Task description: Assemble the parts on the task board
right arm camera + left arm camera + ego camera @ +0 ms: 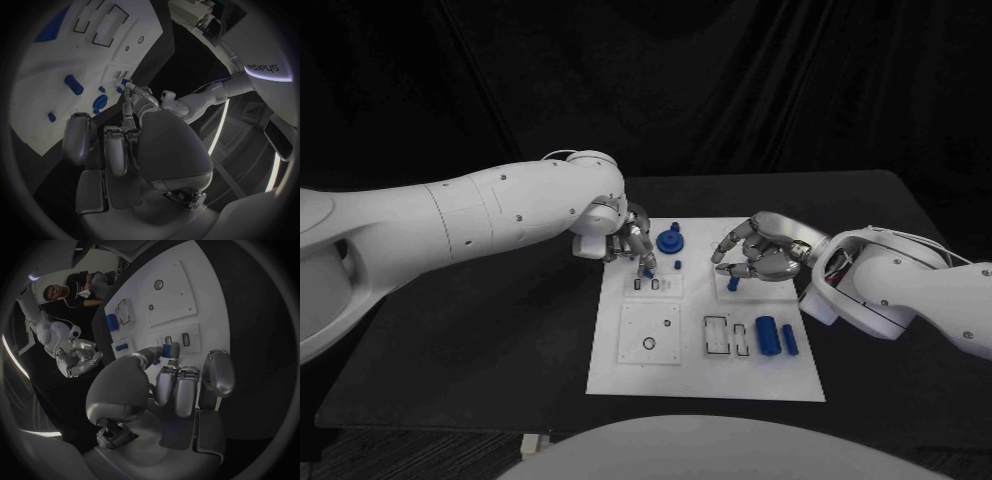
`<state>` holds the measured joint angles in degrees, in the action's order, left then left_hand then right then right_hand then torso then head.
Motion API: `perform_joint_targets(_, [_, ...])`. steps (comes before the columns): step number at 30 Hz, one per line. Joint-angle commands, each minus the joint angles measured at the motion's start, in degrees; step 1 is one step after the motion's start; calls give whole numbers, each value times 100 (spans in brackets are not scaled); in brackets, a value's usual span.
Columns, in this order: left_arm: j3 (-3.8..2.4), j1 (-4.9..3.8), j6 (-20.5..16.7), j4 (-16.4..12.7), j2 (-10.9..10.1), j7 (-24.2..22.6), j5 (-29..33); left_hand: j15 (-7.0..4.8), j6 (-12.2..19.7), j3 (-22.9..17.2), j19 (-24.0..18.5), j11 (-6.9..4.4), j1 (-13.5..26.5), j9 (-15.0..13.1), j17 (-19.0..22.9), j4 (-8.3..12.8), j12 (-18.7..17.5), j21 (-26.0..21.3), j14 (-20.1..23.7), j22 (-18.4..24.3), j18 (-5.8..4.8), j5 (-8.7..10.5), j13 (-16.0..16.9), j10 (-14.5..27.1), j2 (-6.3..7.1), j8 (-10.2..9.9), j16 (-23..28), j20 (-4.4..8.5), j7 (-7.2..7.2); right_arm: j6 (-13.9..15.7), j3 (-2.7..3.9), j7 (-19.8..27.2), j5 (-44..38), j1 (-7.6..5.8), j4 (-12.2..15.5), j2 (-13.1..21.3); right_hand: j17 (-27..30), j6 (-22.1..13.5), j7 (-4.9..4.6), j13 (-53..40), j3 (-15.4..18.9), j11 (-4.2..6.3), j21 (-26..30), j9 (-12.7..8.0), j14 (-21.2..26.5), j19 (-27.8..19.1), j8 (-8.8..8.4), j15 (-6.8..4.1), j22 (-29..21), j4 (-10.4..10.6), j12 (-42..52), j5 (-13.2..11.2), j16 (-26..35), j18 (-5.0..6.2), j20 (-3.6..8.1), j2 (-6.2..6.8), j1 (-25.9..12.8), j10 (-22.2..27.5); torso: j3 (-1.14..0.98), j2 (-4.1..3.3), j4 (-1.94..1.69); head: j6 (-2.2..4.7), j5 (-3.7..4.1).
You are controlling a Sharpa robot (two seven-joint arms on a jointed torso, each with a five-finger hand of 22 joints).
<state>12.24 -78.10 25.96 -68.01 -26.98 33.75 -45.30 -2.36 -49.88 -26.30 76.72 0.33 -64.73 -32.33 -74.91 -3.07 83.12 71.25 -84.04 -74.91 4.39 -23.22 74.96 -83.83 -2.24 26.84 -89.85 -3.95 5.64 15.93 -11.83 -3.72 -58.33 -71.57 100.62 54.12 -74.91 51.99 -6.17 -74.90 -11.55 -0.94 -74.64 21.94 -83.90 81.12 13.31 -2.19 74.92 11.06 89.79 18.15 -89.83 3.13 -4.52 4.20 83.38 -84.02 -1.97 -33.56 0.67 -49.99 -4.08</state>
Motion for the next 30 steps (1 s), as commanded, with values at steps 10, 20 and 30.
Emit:
perform_joint_targets(10, [-4, 69, 4, 19, 9, -21, 58, -11, -137, -1052, -67, 1, 164, -45, -1396, 1115, -123, -95, -509, -857, 44, -34, 530, 54, -32, -34, 50, 1, -67, -79, 3, -118, -6, 16, -1, -15, -1509, -42, -8, -1510, -37, -58, 40, -12, -610, -45, 39, 38, 992, 0, 21, 25, -17, 73, -1, -16, 64, -598, -1, 1, 2, -1, 14])
perform_joint_targets(20, [-4, 142, -6, 2, 3, -30, 59, -13, -134, -1065, -86, -2, 221, -53, -1366, 1138, -189, -131, -486, -849, 50, -7, 462, 97, -57, -67, 69, 2, -67, -107, 2, -146, -6, 19, -3, -22, -1509, -52, -11, -1510, -47, -60, 87, -25, -610, -74, 54, 40, 979, -24, 21, 38, -17, 83, -4, -26, 110, -598, -1, 1, 4, -1, 32])
perform_joint_targets(30, [-4, 157, -19, -19, -4, -36, 59, -12, -138, -1064, -104, -1, 275, -56, -1346, 1153, -205, -165, -470, -841, 55, 50, 449, 100, -84, -105, 81, 1, -66, -143, 2, -173, -6, 35, -22, -36, -1509, -72, -17, -1510, -57, -61, 120, -38, -610, -94, 60, 42, 970, -48, 21, 59, -17, 90, -6, -32, 151, -598, -2, 2, 1, -1, 21])
